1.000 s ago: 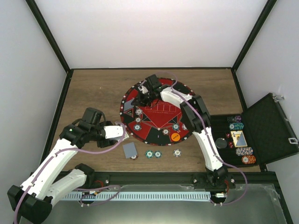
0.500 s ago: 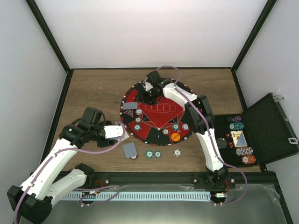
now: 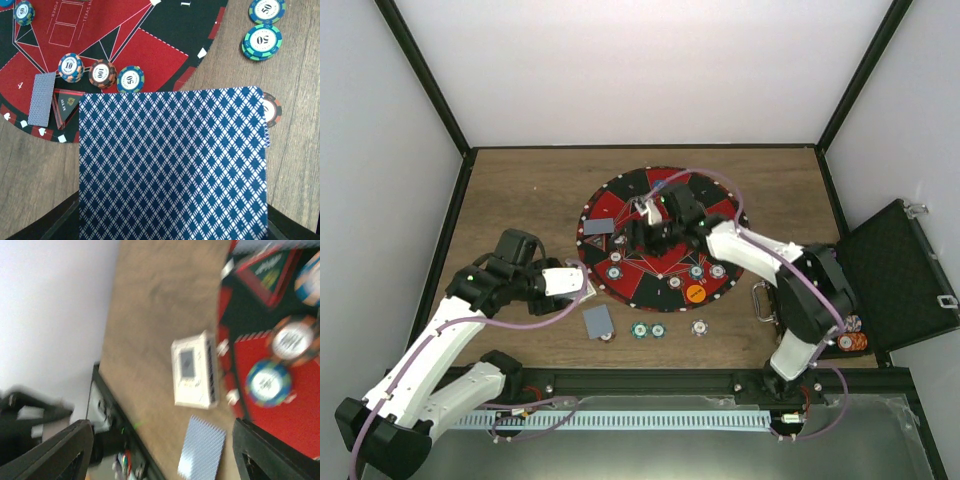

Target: Distribute texas hold em gaming equipment

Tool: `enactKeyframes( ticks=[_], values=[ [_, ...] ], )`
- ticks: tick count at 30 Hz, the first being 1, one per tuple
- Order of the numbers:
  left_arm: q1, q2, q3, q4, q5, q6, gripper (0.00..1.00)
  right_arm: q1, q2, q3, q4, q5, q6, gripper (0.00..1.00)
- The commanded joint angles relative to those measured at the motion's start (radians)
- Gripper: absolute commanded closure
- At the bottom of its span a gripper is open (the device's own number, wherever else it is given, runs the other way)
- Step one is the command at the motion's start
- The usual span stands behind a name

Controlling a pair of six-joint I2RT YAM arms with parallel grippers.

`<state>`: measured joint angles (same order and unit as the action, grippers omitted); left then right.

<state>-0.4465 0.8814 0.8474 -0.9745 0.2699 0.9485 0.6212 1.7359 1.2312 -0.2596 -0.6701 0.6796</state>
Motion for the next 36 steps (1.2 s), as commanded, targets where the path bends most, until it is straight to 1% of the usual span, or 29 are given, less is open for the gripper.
enactKeyframes(
  ticks=[1,3,5,10,17,29,36],
  values=[
    [0.003,0.004,0.022,0.025,0.031,-0.003,0.95,0.077,-0.137,-0.231,0.399,-0.168,0.23,0.21],
    [0.003,0.003,0.023,0.024,0.038,-0.002,0.96,0.106,-0.166,-0.308,0.522,-0.192,0.307,0.21],
    [0.002,0.001,0.023,0.023,0.04,-0.001,0.96,0.132,-0.178,-0.349,0.598,-0.202,0.356,0.21],
    [0.002,-0.003,0.021,0.023,0.036,-0.001,0.96,0.185,-0.16,-0.354,0.691,-0.221,0.414,0.21],
    [0.002,-0.006,0.022,0.022,0.037,-0.002,0.96,0.221,-0.093,-0.284,0.702,-0.23,0.422,0.23],
    [0.002,-0.006,0.022,0.023,0.035,-0.001,0.96,0.268,-0.013,-0.228,0.715,-0.236,0.434,0.32],
    [0.002,-0.004,0.017,0.028,0.03,-0.001,0.95,0.315,0.075,-0.159,0.728,-0.251,0.449,0.33]
  ],
)
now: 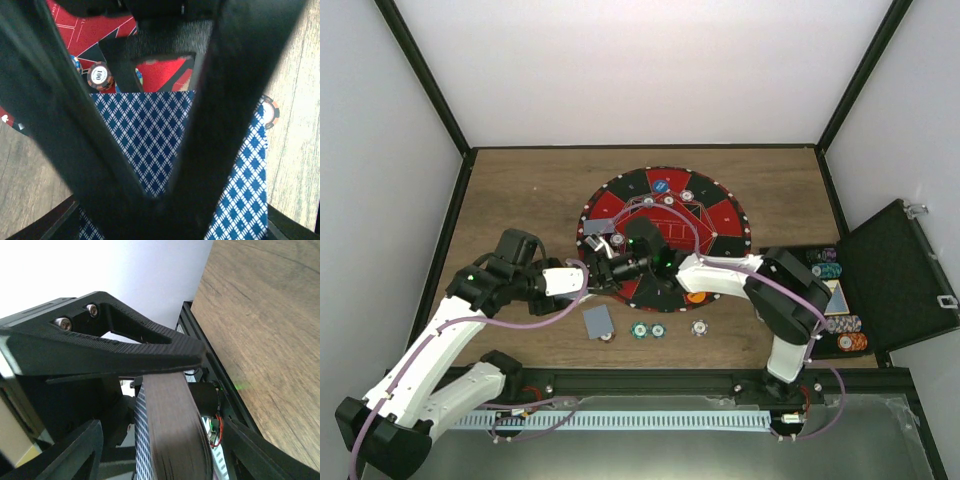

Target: Distribute texas hold em gaming equipment

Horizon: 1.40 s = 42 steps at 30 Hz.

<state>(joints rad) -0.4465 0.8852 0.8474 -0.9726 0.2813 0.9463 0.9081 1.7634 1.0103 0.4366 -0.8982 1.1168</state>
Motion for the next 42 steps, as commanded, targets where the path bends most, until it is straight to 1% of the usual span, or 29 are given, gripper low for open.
enactKeyframes(
  ticks=[1,8,14,25,34,42],
  values=[
    [0.002,-0.008,0.017,0.026,0.018,0.001,0.96,0.034,0.061,0.071,0.042,-0.027,0.017,0.33],
    [0.002,-0.011,0.019,0.023,0.015,0.002,0.95,0.041,0.133,0.12,0.072,-0.039,0.049,0.36],
    [0.002,-0.013,0.021,0.021,0.015,0.003,0.96,0.031,0.136,0.095,0.029,-0.021,0.028,0.39],
    [0.002,-0.014,0.023,0.023,0.016,0.006,0.95,-0.04,0.048,-0.053,-0.019,0.009,-0.023,0.44],
    [0.002,-0.012,0.022,0.028,0.015,0.006,0.96,-0.048,-0.006,-0.038,-0.062,0.009,-0.042,0.45],
    [0.002,-0.011,0.018,0.023,0.009,0.015,0.96,-0.048,-0.107,-0.056,-0.083,0.019,-0.043,0.45]
  ],
)
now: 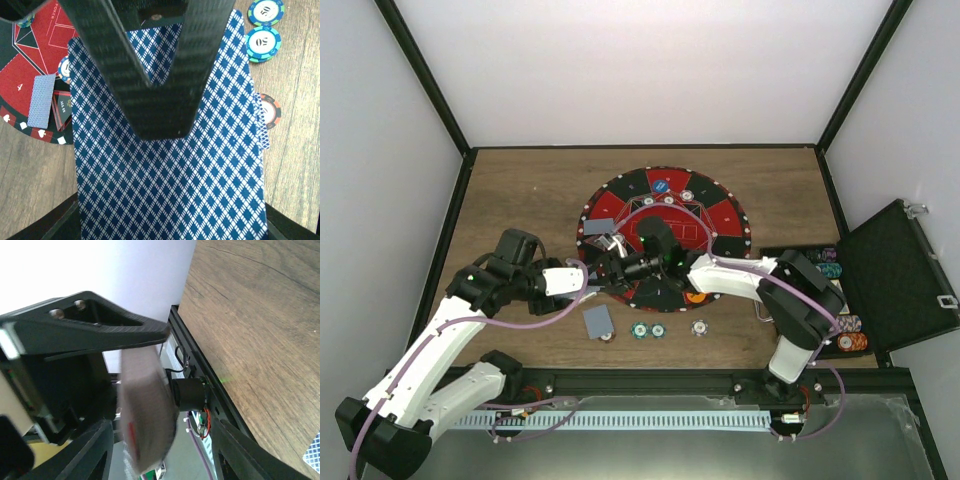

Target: Distribute texas hold em gaming equipment

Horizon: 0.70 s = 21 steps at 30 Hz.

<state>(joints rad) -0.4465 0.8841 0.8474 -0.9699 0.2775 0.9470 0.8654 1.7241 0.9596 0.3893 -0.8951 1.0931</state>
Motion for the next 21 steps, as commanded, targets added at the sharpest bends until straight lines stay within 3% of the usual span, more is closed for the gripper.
enactKeyframes(
  ticks=[1,5,15,21],
  values=[
    [0.002,-0.008,0.018,0.019,0.012,0.015,0.95,-0.005,-0.077,-0.01,-0.04,0.018,-0.022,0.45],
    [0.002,-0.007,0.017,0.019,0.011,0.016,0.96,-0.007,-0.103,-0.038,-0.036,0.026,-0.013,0.53],
    [0.002,-0.007,0.017,0.016,0.003,0.017,0.95,-0.034,-0.159,-0.06,-0.098,0.047,-0.038,0.97],
    [0.002,-0.005,0.012,0.019,0.0,0.018,0.96,-0.094,-0.235,-0.091,-0.127,0.035,-0.053,0.99]
  ],
)
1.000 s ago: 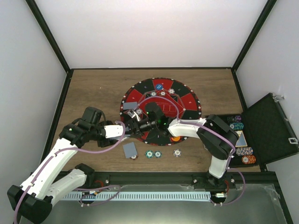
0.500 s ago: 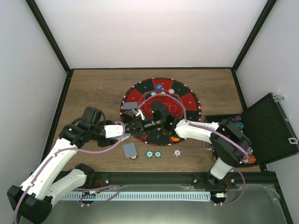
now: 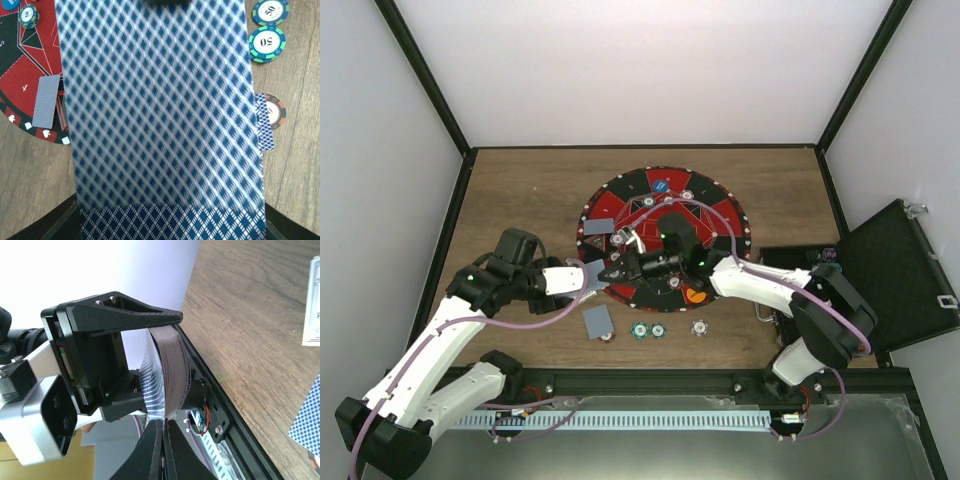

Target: Distribute texas hold em gaming equipment

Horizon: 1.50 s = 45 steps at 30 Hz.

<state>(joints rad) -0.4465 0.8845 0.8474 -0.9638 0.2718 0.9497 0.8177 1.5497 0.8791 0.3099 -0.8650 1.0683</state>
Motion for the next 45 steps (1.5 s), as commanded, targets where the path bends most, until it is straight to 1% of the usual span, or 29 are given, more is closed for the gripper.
enactKeyframes(
  ticks=[1,5,9,13,17,23,26,29,32,35,39,42,45],
  values=[
    [0.002,-0.004,0.011,0.014,0.004,0.015,0.95,-0.059,-0.074,-0.012,-0.061,0.002,-0.037,0.99],
    [0.002,-0.002,0.009,0.016,-0.003,0.017,0.95,-0.138,-0.117,-0.003,-0.127,-0.014,-0.08,0.99],
    [0.002,-0.007,0.009,0.01,-0.003,0.017,0.95,-0.26,-0.129,0.035,-0.197,-0.044,-0.138,0.99],
    [0.002,-0.01,0.009,0.004,0.002,0.017,0.96,-0.385,-0.04,0.144,-0.302,-0.043,-0.231,0.99],
    [0.002,-0.012,0.011,-0.002,0.006,0.013,0.96,-0.484,0.129,0.333,-0.408,0.002,-0.317,0.99],
    [0.002,-0.012,0.01,-0.017,0.018,-0.002,0.95,-0.587,0.48,0.758,-0.609,0.116,-0.434,0.99],
    [0.002,-0.02,0.006,-0.023,0.014,-0.004,0.95,-0.605,0.666,0.976,-0.708,0.134,-0.452,0.99],
    [0.002,-0.03,0.008,-0.024,0.002,-0.002,0.95,-0.612,0.809,1.166,-0.758,0.14,-0.446,0.99],
    [0.002,-0.029,0.022,-0.033,0.002,-0.005,0.96,-0.614,0.938,1.269,-0.765,0.145,-0.43,0.99],
    [0.002,-0.029,0.032,-0.048,0.003,-0.008,0.95,-0.617,1.009,1.32,-0.779,0.144,-0.421,0.99],
    [0.002,-0.035,0.03,-0.053,-0.002,0.002,0.96,-0.619,1.033,1.321,-0.82,0.18,-0.45,0.99],
    [0.002,-0.03,0.037,-0.058,0.004,0.003,0.95,-0.624,1.019,1.315,-0.86,0.217,-0.482,0.88],
    [0.002,-0.022,0.049,-0.07,0.011,0.001,0.96,-0.64,0.973,1.28,-0.859,0.228,-0.496,0.8]
  ],
)
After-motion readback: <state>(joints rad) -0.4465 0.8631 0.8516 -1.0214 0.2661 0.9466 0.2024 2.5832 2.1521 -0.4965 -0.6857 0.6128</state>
